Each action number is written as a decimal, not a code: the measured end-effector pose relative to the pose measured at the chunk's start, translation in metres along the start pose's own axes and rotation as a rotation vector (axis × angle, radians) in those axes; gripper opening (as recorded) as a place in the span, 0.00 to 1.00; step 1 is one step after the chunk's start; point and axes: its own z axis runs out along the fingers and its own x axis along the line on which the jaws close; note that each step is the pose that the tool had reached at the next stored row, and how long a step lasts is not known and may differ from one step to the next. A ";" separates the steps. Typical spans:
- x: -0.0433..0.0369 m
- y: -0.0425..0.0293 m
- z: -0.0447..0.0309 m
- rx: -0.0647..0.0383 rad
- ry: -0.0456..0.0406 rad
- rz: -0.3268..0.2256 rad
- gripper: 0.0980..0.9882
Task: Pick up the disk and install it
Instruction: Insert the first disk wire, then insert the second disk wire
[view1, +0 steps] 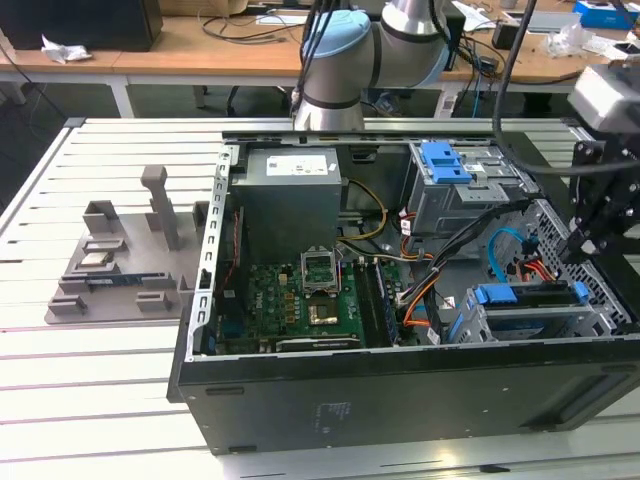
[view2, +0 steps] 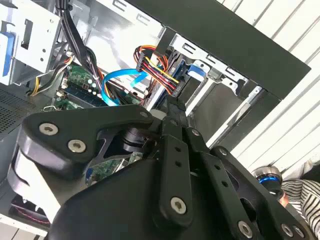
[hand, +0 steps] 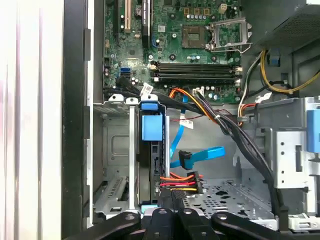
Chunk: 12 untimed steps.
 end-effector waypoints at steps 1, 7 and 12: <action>-0.0009 0.0008 -0.0180 0.000 -0.0001 0.000 0.01; -0.0016 0.0014 -0.0320 0.000 -0.0001 0.000 0.15; -0.0022 0.0020 -0.0461 0.000 -0.0001 0.000 0.30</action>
